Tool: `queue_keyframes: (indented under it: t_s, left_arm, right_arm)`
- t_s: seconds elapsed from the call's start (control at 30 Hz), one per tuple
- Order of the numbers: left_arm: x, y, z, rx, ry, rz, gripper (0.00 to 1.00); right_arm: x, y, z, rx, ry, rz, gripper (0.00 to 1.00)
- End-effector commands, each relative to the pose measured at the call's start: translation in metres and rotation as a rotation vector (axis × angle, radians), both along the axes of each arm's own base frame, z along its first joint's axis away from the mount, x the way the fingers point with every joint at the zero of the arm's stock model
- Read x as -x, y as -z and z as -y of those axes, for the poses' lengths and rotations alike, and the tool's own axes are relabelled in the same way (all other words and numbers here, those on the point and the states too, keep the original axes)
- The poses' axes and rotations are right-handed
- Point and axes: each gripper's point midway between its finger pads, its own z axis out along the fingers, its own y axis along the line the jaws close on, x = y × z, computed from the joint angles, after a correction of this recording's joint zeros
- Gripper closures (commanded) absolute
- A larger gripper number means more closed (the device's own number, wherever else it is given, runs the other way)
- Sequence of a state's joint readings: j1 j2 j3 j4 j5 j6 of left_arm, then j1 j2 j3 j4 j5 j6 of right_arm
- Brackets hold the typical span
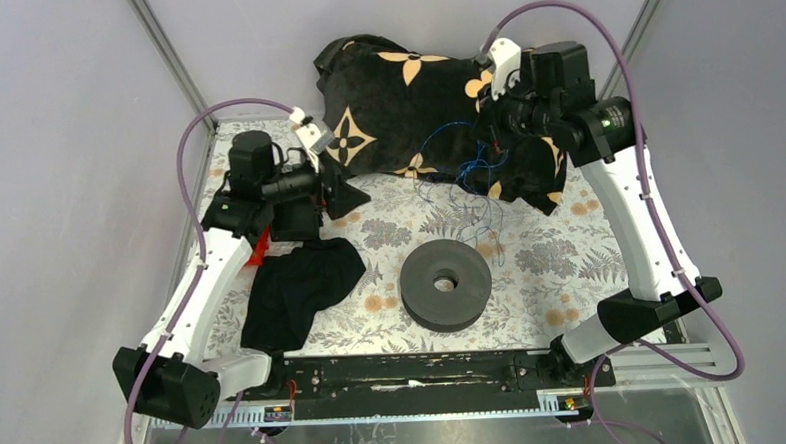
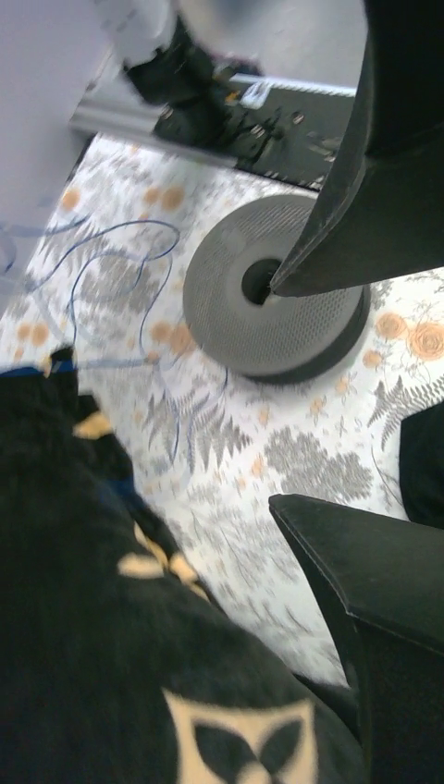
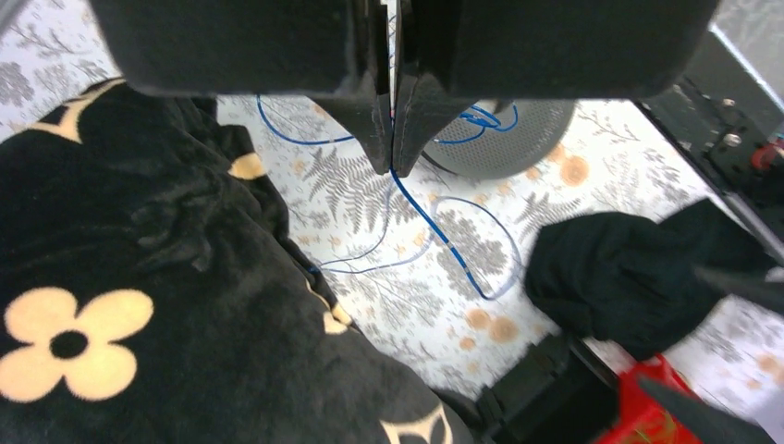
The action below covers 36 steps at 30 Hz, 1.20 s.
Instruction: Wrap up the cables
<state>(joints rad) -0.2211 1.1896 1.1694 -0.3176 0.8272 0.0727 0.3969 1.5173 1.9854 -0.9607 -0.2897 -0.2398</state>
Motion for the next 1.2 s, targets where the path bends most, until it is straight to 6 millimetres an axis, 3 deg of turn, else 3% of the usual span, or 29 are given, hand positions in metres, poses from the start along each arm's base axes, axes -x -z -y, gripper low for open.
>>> queue_keyframes:
  t_s: [0.0,0.27,0.6,0.77,1.0,1.17]
  left_arm:
    - [0.035,0.003,0.039,0.009,0.244,0.089,0.16]
    - [0.038,0.048,0.072,-0.066,0.387,0.089,0.18]
    - [0.048,0.098,0.136,-0.108,0.484,0.067,0.16]
    - [0.035,0.112,0.129,-0.151,0.398,0.122,0.15]
    - [0.033,0.109,0.105,-0.232,0.322,0.276,0.14]
    - [-0.007,0.088,0.075,-0.305,0.035,0.391,0.07]
  right_arm:
    - [0.012,-0.051,-0.014,-0.196,-0.046,0.020,1.00]
    - [0.026,-0.115,-0.031,-0.395,-0.147,0.097,1.00]
    - [0.002,-0.149,-0.030,-0.547,-0.068,0.142,1.00]
    - [-0.024,-0.143,-0.016,-0.541,0.037,0.154,1.00]
    - [-0.036,-0.127,-0.014,-0.532,0.066,0.122,1.00]
    - [-0.042,-0.112,-0.012,-0.506,0.087,0.107,1.00]
